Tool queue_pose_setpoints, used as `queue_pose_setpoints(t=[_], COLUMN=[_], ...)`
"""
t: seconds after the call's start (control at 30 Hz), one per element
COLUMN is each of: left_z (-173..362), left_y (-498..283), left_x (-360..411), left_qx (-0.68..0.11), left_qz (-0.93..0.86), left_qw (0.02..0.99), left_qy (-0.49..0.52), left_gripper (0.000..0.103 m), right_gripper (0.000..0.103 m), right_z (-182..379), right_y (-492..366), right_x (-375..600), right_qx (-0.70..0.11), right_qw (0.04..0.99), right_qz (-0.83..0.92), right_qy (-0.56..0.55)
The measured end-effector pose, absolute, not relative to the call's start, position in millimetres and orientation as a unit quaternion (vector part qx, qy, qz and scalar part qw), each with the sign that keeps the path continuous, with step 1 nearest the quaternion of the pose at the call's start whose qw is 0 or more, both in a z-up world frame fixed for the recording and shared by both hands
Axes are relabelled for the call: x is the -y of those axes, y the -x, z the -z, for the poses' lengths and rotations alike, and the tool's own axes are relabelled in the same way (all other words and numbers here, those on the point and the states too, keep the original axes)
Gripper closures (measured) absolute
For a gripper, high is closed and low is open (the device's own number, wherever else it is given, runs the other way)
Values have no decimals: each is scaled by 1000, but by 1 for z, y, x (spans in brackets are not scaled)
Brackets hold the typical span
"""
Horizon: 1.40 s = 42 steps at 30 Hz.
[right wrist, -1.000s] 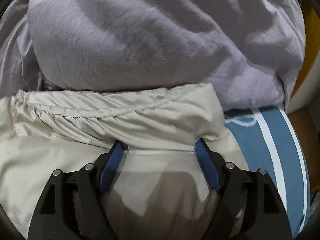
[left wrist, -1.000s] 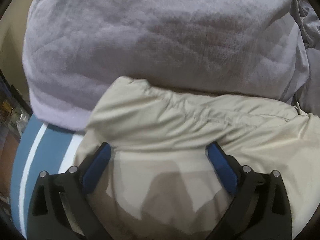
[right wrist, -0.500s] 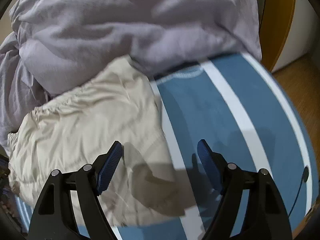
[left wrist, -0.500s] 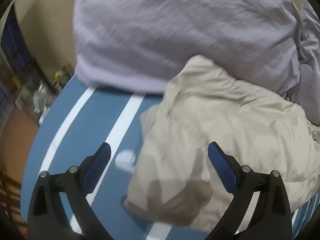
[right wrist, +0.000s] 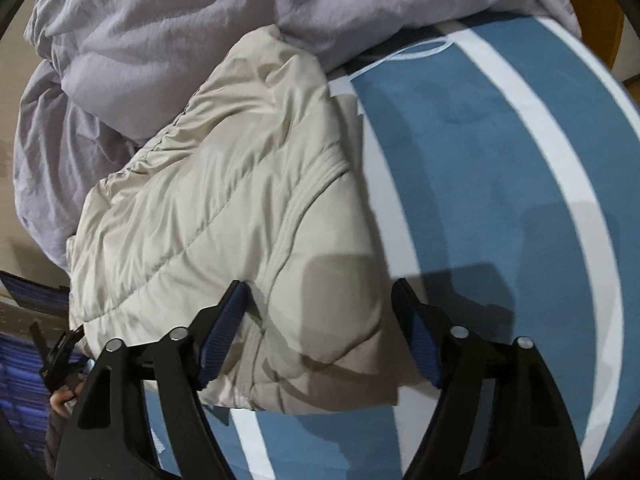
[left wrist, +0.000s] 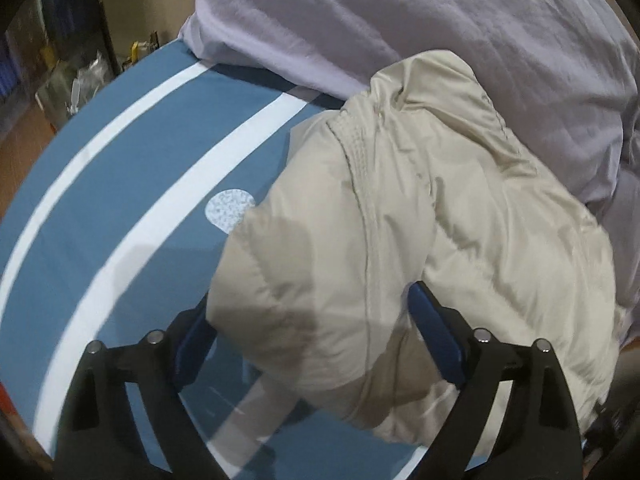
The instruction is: Fold large clothes
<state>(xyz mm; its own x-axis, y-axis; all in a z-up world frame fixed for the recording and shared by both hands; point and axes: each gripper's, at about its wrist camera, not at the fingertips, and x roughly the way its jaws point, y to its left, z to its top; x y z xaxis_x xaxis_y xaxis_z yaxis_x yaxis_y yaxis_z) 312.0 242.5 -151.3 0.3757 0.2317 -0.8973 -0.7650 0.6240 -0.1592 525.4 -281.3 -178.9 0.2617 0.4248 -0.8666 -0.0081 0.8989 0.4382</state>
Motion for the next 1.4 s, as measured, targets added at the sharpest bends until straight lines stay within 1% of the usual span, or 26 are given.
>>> queue_pose_setpoints(t=[0.03,0.1,0.17,0.2,0.23,0.27,0.3,0.33,0.37,0.43,0.5,0.6,0.83,1.17,1.27,1.33,1.4], left_z=[151,151,150,149,147,146,144,141,139,133,128,119,108,104,105,107,108], left_y=[-313,-314,-313,-312,-311,-310,-309,-307,-305,-301,-296,-285,-243,-155,-135,-130,-128], left_x=[-245,-253,-257,-259,-259,-260,-261,-262,-264,-265,-268,-271,-285,-306,-308,-309,-308], left_qx=[-453,-444,-430,-424,-421,-416,-411,-407,-404,-400,-393,-385,-379,-373,-373,-375,-378], left_qz=[-319,-315,-300,-295,-292,-287,-281,-275,-267,-256,-247,-239,-236,-241,-245,-245,-250], left_qw=[777,778,786,792,795,799,803,805,809,814,821,829,831,827,825,824,822], left_qy=[299,313,327,326,326,327,329,331,335,335,331,327,333,346,348,346,345], left_gripper=[17,20,27,34,43,47,56,62,65,71,74,76,76,76,75,73,71], right_gripper=[38,43,51,54,58,63,66,71,75,77,79,80,80,80,80,80,77], right_z=[181,182,183,178,177,174,171,165,161,148,144,141,138,138,139,137,132], right_y=[-525,-521,-516,-510,-507,-504,-501,-498,-495,-488,-481,-471,-436,-378,-358,-350,-349], right_x=[281,280,279,277,275,274,273,272,271,269,266,262,241,218,215,214,210], right_qx=[-592,-589,-584,-582,-580,-578,-576,-573,-570,-566,-563,-561,-565,-566,-568,-566,-565], right_qw=[771,769,772,774,776,779,781,783,785,789,792,794,790,783,780,784,793], right_qz=[-143,-142,-135,-131,-125,-120,-116,-113,-112,-110,-108,-107,-123,-145,-151,-153,-148], right_qy=[-187,-206,-212,-213,-212,-211,-210,-212,-213,-214,-210,-208,-203,-212,-215,-201,-177])
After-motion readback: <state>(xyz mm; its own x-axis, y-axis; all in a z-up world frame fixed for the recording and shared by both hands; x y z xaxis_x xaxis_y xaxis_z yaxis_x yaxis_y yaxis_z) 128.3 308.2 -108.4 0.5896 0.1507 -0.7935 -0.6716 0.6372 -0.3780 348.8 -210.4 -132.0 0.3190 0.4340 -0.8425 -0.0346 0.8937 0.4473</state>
